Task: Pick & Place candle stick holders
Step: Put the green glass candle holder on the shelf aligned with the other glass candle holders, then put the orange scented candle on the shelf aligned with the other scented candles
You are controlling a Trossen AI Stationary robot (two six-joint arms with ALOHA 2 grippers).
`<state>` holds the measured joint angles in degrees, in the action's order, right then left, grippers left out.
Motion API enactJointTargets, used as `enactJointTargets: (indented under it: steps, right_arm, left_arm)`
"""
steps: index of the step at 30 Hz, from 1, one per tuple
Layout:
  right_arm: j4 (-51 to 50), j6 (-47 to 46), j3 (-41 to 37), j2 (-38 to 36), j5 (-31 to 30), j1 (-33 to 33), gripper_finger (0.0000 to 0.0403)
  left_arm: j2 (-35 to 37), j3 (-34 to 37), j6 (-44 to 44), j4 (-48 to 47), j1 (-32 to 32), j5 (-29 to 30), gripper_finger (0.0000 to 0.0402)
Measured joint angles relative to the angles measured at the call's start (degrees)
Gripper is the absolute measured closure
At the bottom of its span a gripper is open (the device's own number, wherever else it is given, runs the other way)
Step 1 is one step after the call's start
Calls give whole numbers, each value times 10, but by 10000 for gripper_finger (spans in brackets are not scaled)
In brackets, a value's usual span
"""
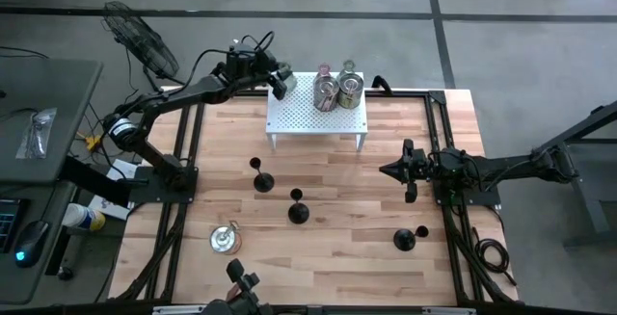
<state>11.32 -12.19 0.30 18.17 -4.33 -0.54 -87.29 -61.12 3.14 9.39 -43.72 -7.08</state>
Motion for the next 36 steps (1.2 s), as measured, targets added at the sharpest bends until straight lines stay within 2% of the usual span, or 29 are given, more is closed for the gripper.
enactJointTargets:
  steps: [18,29,36]
  right_arm:
    - [0,0,0,0,0,0,398]
    - [0,0,0,0,0,0,398]
    - [0,0,0,0,0,0,398]
  left_arm:
    - [0,0,0,7,0,-30,236]
    - [0,0,0,12,0,-31,142]
    - [0,0,0,12,0,-31,121]
